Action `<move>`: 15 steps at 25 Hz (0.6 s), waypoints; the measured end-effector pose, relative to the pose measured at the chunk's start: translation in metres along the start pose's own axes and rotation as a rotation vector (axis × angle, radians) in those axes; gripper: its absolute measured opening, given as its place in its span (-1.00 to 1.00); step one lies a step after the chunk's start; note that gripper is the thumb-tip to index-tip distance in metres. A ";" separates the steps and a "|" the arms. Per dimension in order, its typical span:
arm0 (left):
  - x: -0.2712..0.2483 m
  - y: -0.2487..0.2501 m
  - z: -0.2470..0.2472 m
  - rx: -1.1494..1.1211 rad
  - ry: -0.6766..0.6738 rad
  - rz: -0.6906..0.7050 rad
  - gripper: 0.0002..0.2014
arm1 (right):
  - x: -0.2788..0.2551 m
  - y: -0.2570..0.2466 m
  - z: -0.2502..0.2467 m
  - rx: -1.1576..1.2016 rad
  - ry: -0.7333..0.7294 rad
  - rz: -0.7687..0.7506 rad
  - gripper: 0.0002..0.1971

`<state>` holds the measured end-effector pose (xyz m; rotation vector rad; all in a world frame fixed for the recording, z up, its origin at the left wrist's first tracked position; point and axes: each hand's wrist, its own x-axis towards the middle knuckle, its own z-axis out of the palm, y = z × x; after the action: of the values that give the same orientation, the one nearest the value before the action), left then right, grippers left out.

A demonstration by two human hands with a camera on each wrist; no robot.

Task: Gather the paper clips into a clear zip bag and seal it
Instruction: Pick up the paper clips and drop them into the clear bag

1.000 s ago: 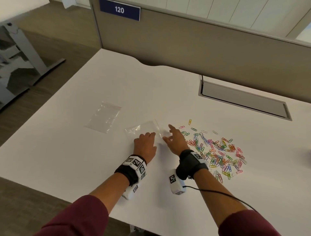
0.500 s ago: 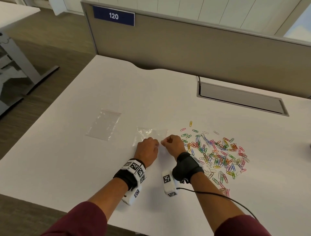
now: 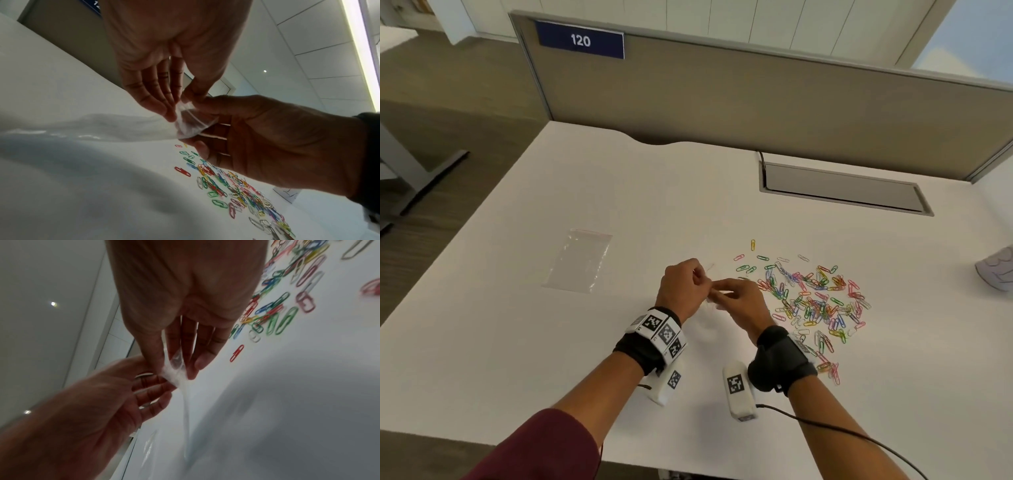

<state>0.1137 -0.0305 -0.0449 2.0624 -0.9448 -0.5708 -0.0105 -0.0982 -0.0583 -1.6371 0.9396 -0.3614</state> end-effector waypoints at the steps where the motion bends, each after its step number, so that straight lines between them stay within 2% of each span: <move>1: -0.001 0.001 0.000 0.019 0.002 0.019 -0.94 | -0.002 0.003 -0.002 0.033 0.035 0.016 -0.78; 3: -0.004 0.003 -0.001 0.046 -0.016 0.065 -0.86 | -0.003 0.012 -0.007 0.097 0.138 0.072 -0.81; 5: -0.007 0.007 0.003 0.078 -0.081 0.136 -0.85 | -0.004 0.021 -0.013 0.094 0.179 0.114 -0.88; 9: -0.009 0.015 0.021 0.277 -0.154 0.256 -0.85 | -0.004 0.025 -0.030 0.037 0.072 0.098 -0.91; 12: -0.006 0.023 0.032 0.304 -0.154 0.223 -0.81 | -0.004 0.024 -0.048 -0.122 0.027 0.009 -0.89; 15: -0.003 0.029 0.044 0.283 -0.156 0.168 -0.78 | -0.001 0.034 -0.077 -0.376 0.174 -0.090 -0.79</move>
<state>0.0703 -0.0605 -0.0473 2.1801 -1.3416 -0.5394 -0.0762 -0.1497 -0.0670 -2.0204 1.1162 -0.4114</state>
